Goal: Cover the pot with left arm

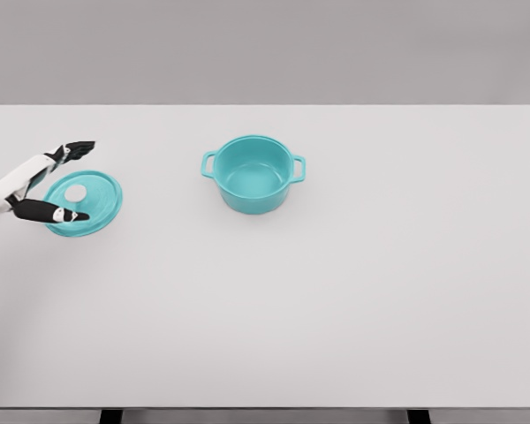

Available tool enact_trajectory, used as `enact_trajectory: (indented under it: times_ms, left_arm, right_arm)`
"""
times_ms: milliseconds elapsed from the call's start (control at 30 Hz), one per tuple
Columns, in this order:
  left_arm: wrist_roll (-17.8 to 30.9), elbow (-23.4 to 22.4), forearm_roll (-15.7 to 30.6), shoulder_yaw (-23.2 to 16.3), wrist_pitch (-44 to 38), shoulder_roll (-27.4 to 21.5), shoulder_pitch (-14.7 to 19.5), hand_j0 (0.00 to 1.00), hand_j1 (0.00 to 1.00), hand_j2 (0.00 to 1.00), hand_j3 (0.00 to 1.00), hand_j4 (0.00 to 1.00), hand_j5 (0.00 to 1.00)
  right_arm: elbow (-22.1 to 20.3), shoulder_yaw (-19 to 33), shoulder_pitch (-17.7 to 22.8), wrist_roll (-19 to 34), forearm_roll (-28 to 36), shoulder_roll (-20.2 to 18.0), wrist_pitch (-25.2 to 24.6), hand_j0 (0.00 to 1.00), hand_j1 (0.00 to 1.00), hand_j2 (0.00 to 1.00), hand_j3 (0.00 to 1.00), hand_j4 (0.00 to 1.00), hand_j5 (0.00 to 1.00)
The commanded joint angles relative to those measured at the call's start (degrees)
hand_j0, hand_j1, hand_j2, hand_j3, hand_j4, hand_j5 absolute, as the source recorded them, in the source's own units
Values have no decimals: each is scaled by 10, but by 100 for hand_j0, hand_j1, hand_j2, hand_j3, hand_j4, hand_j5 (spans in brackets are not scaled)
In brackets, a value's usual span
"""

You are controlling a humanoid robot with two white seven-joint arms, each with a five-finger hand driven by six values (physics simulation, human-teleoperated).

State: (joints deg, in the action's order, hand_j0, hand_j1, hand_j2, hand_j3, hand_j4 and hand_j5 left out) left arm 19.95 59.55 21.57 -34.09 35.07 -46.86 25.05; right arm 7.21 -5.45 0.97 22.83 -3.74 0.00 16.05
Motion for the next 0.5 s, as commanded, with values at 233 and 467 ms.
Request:
enact_trajectory:
  times_ms: [233,467]
  left_arm:
    - [2,-30,17,-11,-1,1,7,93,93,93,93,93,93]
    - [1,-41,17,-13,-1,5,14,94,94,94,94,94,94]
  right_arm:
    - [0,0,0,0,0,0,0,100,100,100,100,100,100]
    - [0,0,0,0,0,0,0,100,100,100,100,100,100]
